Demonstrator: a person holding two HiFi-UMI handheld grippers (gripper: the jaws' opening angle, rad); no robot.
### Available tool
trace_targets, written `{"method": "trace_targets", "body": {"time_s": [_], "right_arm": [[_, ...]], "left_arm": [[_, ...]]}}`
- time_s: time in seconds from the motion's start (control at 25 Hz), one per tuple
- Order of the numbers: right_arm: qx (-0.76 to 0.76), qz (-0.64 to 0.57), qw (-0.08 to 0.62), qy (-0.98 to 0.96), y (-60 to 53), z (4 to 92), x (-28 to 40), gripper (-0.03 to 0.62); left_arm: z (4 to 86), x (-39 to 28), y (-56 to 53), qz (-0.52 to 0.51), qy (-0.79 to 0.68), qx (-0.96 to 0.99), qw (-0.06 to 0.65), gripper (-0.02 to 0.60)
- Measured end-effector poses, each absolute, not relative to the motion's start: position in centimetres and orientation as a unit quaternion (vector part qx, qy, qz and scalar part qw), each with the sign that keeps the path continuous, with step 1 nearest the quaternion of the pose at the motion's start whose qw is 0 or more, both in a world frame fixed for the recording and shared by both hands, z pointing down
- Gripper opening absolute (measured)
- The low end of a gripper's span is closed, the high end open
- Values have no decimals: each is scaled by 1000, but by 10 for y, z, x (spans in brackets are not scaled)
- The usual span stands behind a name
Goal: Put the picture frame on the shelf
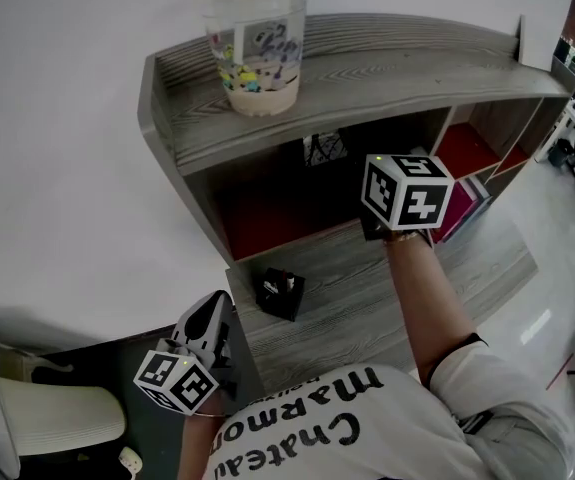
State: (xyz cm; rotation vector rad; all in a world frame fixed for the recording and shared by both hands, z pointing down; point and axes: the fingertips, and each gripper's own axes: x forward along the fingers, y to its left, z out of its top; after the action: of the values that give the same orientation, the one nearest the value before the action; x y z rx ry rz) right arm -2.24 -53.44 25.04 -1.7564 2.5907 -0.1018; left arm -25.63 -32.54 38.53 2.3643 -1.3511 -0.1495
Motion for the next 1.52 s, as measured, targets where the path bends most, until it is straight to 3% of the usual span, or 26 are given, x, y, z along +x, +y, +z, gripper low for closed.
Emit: {"method": "trace_targets", "body": {"time_s": [1.52], "right_arm": [[-580, -47, 9, 813, -535, 252, -19, 121]], "left_arm": [[383, -263, -313, -49, -482, 852, 200, 17]]}}
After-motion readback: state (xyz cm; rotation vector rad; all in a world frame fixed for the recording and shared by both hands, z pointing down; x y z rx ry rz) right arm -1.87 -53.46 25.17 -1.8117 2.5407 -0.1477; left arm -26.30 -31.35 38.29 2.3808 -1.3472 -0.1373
